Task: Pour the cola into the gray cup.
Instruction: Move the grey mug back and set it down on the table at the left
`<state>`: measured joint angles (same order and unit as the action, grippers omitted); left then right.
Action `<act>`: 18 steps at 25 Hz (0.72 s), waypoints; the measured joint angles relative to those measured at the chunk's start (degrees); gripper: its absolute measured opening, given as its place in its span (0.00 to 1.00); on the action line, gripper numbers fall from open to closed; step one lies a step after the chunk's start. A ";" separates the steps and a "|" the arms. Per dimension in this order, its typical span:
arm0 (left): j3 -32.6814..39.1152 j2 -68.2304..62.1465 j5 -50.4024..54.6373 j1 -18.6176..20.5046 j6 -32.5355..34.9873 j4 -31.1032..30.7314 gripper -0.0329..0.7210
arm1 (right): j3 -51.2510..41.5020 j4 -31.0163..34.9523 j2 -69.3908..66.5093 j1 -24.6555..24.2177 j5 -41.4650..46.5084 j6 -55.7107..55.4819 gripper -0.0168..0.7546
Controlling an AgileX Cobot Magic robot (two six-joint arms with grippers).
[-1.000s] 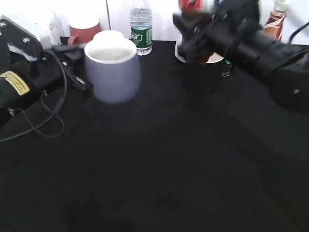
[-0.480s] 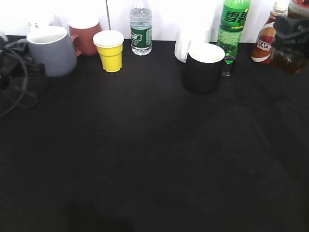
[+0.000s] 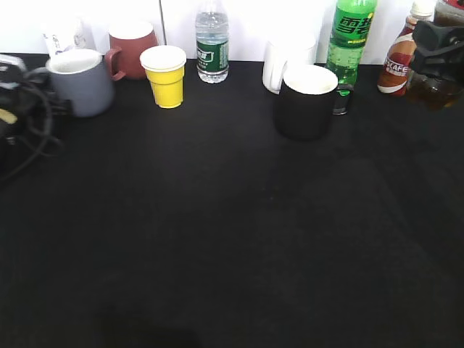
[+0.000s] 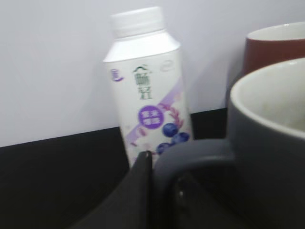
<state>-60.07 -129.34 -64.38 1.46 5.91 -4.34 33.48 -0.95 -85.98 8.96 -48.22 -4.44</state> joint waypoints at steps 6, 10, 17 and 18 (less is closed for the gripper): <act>0.46 0.88 0.42 0.69 -0.25 0.40 0.26 | 0.00 0.00 0.00 0.00 0.00 -0.02 0.50; 5.28 3.78 -0.73 0.71 -0.32 0.59 0.48 | 0.00 0.00 0.00 0.00 0.00 -0.02 0.50; 27.33 22.77 -1.51 -0.79 -0.43 1.00 0.49 | 4.25 3.41 -6.45 -0.96 -1.41 -0.07 0.50; 29.23 27.15 1.39 -1.96 -0.43 1.02 0.49 | 5.72 3.23 -9.54 -1.88 -3.65 -0.07 0.50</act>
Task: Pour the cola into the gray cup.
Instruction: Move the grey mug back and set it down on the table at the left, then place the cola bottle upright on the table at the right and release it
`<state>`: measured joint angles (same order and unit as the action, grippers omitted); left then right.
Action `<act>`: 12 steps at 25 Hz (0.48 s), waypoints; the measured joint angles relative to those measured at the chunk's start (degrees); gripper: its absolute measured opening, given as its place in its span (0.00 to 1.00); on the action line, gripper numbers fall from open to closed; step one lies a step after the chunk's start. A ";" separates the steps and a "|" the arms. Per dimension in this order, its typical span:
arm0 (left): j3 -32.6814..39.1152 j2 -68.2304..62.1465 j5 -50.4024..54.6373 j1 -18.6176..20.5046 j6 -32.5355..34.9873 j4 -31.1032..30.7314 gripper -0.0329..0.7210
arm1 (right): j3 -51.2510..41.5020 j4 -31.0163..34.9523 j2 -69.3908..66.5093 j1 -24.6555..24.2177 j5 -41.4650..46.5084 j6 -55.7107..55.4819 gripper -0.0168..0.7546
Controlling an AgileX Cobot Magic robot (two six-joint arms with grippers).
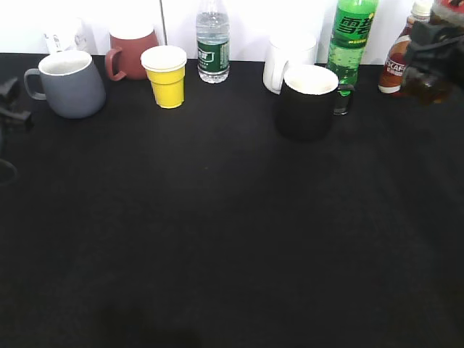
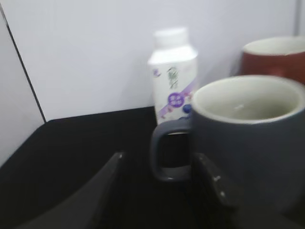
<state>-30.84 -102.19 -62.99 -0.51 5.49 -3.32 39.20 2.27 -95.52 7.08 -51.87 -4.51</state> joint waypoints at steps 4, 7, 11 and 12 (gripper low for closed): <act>1.31 15.01 17.05 -6.88 -0.07 0.00 0.49 | 6.87 -1.77 -13.76 -4.60 -7.05 0.00 0.50; 1.31 21.07 21.18 -8.59 -0.07 -0.05 0.49 | 11.70 -3.45 -22.40 -4.85 -10.51 0.00 0.50; 1.31 22.37 21.88 -8.59 -0.07 -0.16 0.49 | 13.94 -6.92 -28.38 -4.85 -13.74 0.00 0.50; 1.31 22.37 21.90 -8.59 -0.07 -0.16 0.49 | 13.94 -7.39 -28.54 -4.85 -14.42 0.00 0.50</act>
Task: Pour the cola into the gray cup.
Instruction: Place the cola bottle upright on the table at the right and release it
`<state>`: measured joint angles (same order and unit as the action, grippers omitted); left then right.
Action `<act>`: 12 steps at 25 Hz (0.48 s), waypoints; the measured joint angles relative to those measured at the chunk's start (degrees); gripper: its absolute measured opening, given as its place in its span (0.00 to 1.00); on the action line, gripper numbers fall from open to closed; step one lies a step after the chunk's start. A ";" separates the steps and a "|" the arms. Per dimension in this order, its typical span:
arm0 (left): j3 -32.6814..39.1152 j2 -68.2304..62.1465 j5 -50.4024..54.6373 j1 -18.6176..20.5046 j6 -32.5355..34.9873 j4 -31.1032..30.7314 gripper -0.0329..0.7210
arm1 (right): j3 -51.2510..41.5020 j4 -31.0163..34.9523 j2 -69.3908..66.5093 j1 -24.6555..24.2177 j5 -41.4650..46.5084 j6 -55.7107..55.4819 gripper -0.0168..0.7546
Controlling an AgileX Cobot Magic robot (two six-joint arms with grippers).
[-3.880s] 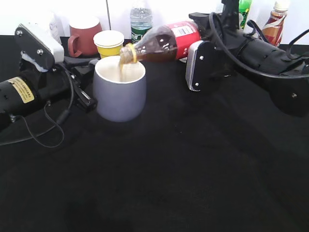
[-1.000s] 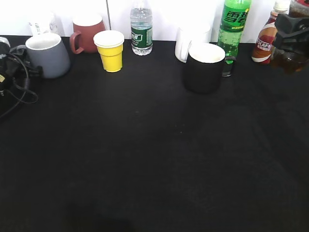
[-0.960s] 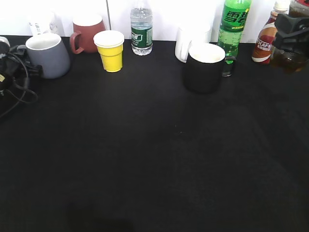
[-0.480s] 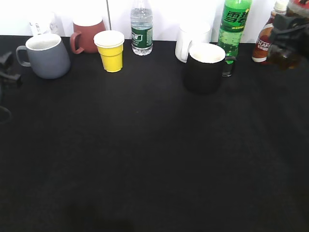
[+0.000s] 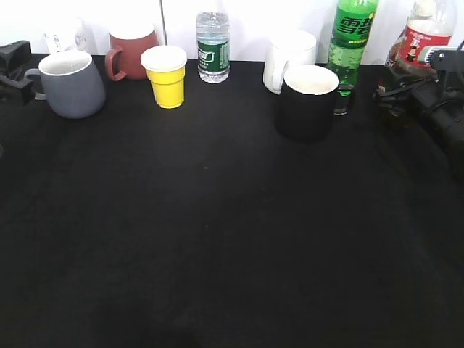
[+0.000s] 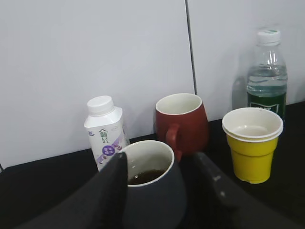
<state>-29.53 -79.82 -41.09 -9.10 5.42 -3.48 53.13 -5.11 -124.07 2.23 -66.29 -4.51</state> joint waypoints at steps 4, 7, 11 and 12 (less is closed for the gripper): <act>0.00 0.00 0.78 0.00 0.00 -0.06 0.49 | 0.00 -3.60 -0.22 -0.04 -0.82 0.05 0.50; 0.00 0.00 0.95 0.00 0.00 -0.12 0.49 | 0.18 -4.35 -1.34 -0.04 -2.72 -0.01 0.51; 0.00 0.00 1.10 -0.01 -0.18 -0.12 0.49 | 0.14 -5.21 -1.84 -0.04 -3.33 -0.01 0.70; 0.00 0.00 1.12 -0.01 -0.18 -0.12 0.49 | -0.99 -5.22 -1.84 -0.04 -3.33 -0.01 0.71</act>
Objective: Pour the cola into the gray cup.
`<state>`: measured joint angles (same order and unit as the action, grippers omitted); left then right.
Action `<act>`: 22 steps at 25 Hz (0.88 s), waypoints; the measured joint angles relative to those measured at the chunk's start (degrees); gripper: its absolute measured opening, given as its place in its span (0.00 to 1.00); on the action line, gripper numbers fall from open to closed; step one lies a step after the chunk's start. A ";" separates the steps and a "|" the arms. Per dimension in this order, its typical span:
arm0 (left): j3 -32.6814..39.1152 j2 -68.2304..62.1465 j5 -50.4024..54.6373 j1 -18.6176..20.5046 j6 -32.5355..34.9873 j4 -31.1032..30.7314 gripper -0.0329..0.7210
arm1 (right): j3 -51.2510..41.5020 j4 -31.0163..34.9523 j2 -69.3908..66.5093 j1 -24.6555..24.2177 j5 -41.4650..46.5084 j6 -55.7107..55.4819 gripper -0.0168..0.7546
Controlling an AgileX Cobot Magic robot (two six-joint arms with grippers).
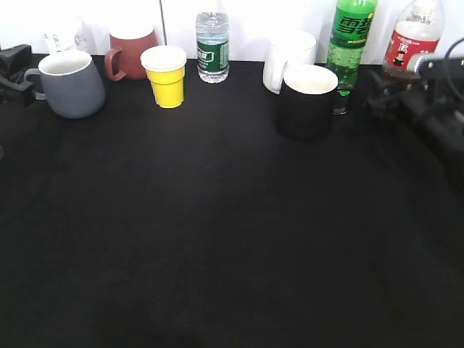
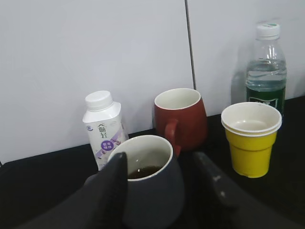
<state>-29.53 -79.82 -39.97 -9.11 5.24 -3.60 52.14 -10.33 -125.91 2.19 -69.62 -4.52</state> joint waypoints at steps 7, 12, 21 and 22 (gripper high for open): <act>0.00 0.00 0.26 0.00 -0.20 0.00 0.49 | -11.92 2.60 7.59 0.00 0.00 0.00 0.80; 0.00 5.87 19.85 -0.11 -3.87 -0.11 0.49 | -17.81 -5.41 27.00 0.00 28.41 -8.02 0.81; -10.95 18.89 89.77 -0.22 -3.86 3.60 0.49 | -4.42 2.50 50.21 14.37 113.39 -5.23 0.79; -11.02 23.22 94.08 -0.22 -3.86 3.60 0.49 | -3.51 5.77 53.42 14.49 119.18 -2.34 0.79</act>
<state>-40.55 -56.59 54.11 -9.33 1.38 0.00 48.63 -4.57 -72.49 16.68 49.56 -6.86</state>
